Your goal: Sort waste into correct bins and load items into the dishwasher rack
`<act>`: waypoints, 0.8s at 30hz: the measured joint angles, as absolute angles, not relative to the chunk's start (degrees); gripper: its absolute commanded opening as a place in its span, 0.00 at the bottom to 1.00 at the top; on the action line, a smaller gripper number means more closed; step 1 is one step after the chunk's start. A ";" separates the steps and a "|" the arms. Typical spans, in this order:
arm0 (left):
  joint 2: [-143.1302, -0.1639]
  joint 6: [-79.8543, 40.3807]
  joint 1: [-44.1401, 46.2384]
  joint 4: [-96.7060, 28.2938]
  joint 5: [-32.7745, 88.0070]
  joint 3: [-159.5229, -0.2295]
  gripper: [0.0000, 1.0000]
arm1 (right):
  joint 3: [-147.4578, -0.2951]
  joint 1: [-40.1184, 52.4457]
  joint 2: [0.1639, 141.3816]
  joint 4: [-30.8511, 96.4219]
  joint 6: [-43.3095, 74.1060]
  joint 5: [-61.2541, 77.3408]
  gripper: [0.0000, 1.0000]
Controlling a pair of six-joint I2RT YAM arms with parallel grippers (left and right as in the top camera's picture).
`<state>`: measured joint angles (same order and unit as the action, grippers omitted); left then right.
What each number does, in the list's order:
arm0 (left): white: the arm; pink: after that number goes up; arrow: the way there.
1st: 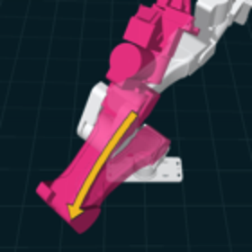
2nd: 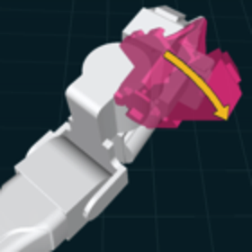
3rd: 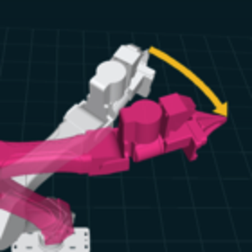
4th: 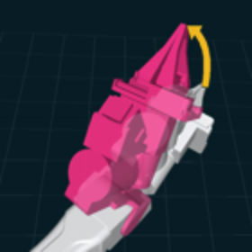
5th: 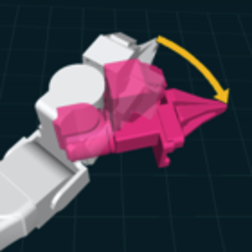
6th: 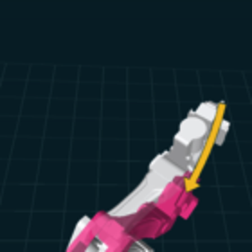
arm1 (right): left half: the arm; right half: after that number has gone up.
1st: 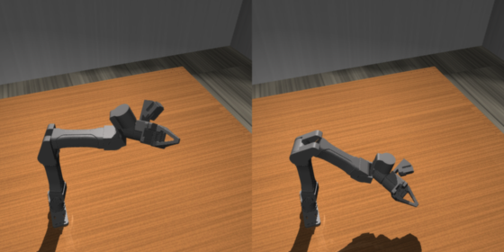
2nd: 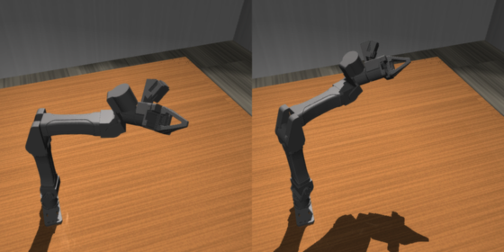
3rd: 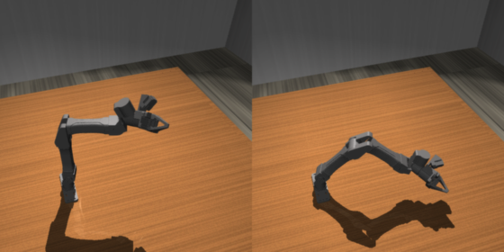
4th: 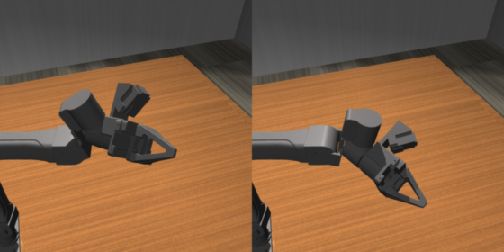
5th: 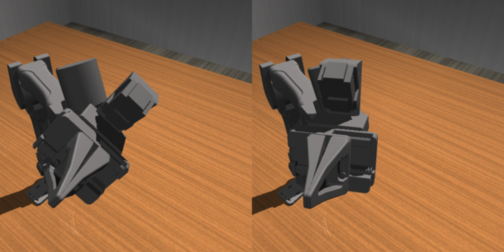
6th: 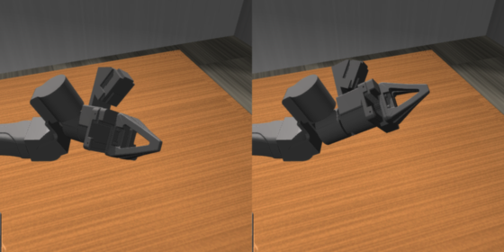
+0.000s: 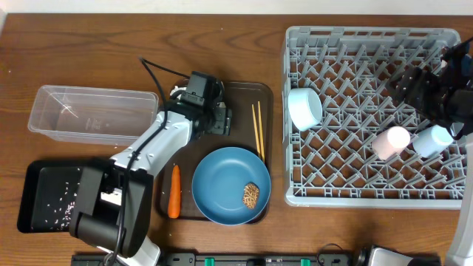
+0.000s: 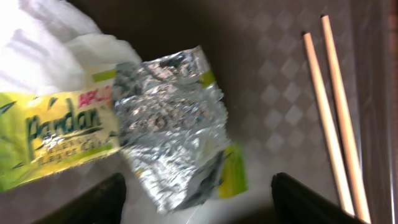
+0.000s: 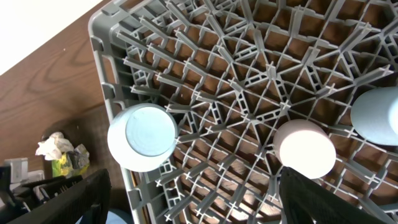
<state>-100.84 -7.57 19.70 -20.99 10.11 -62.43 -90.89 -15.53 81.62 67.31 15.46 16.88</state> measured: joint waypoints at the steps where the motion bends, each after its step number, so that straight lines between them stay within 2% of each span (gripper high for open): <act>1: -100.84 -7.66 19.90 -20.49 10.09 -62.43 0.57 | -90.89 -15.53 81.62 67.29 15.46 16.86 0.80; 3: -100.84 -7.79 20.18 -19.86 10.11 -62.43 0.40 | -90.89 -15.53 81.62 67.29 15.46 16.86 0.80; 5: -100.84 -7.60 20.32 -19.92 10.04 -62.43 0.33 | -90.89 -15.53 81.62 67.29 15.46 16.88 0.80; 7: -100.84 -7.40 20.38 -19.90 10.11 -62.43 0.34 | -90.89 -15.53 81.62 67.29 15.46 16.88 0.80; 9: -100.84 -7.20 20.36 -19.92 10.02 -62.43 0.40 | -90.89 -15.53 81.62 67.29 15.46 16.88 0.80; 12: -100.84 -7.42 20.38 -19.90 8.73 -62.43 0.35 | -90.89 -15.53 81.62 67.29 15.46 16.88 0.80; 13: -100.90 -7.55 20.36 -19.92 8.27 -62.43 0.28 | -90.89 -15.53 81.62 67.26 15.46 16.88 0.80; 14: -100.97 -7.73 20.38 -19.92 7.99 -62.43 0.15 | -90.89 -15.53 81.62 67.26 15.46 16.88 0.80; 15: -101.08 -7.40 20.38 -20.01 7.53 -62.43 0.06 | -90.89 -15.53 81.62 67.26 15.46 16.86 0.80; 20: -101.38 -7.44 20.69 -22.20 10.22 -62.46 0.06 | -90.89 -15.53 81.62 67.26 15.44 16.88 0.80; 24: -99.72 -7.55 21.69 -29.78 13.19 -63.22 0.06 | -90.89 -15.53 81.62 67.26 15.44 16.88 0.80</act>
